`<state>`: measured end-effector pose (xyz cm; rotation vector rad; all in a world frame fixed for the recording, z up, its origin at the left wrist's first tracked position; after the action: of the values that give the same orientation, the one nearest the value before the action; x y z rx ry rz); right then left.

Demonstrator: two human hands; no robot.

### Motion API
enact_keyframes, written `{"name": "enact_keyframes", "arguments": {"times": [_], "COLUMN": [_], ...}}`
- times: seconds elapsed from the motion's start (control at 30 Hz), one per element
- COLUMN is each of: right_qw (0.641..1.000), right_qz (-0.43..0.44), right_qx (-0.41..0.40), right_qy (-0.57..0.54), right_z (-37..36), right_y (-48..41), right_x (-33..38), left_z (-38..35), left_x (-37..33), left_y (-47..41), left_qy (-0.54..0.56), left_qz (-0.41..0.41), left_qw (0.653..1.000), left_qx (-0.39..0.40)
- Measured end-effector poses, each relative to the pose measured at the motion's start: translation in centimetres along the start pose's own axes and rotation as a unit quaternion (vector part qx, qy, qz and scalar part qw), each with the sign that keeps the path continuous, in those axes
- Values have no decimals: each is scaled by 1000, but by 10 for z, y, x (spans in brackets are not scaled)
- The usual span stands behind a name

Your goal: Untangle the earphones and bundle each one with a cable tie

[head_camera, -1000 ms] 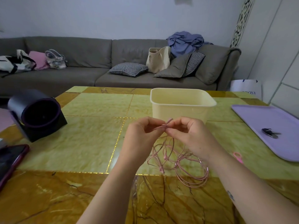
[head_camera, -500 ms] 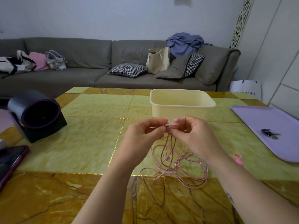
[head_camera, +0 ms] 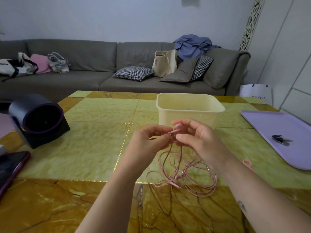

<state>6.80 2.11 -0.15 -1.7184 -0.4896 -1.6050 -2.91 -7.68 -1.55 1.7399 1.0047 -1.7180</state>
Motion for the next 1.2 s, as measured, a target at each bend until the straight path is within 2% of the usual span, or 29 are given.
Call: {"name": "enact_keyframes", "arguments": {"times": [0.13, 0.27, 0.4, 0.6, 0.83, 1.03, 1.2], "right_qw": [997, 990, 977, 958, 951, 943, 945], "right_qz": [49, 72, 95, 126, 132, 152, 153], "right_qx": [-33, -60, -67, -44, -77, -90, -84], "right_qy": [53, 106, 181, 255, 267, 281, 276], "right_z": [2, 6, 8, 6, 8, 3, 1], "right_y": [1, 1, 2, 4, 3, 6, 8], "right_x": [5, 5, 6, 13, 10, 10, 10], "left_z": [-1, -3, -3, -4, -4, -6, -10], "left_x": [4, 5, 7, 7, 2, 2, 5], "left_y": [0, 0, -1, -2, 0, 1, 3], "left_qy": [24, 133, 172, 138, 27, 9, 13], "left_qz": [25, 87, 105, 77, 10, 11, 20], "left_qw": [999, 987, 979, 987, 999, 1000, 1000], "left_qx": [0, 1, -15, -24, -32, -26, 16]}}
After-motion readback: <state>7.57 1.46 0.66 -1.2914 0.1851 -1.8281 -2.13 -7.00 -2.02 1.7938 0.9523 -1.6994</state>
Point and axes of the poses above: each hand's wrist, its own y-axis away from the middle knuckle, its own z-axis out of the back of the hand, x = y × z, the point moved 6 cm from there along -y, towards the middle knuckle, and after that the axes turned 12 degrees about -x, right-handed, at the moved point
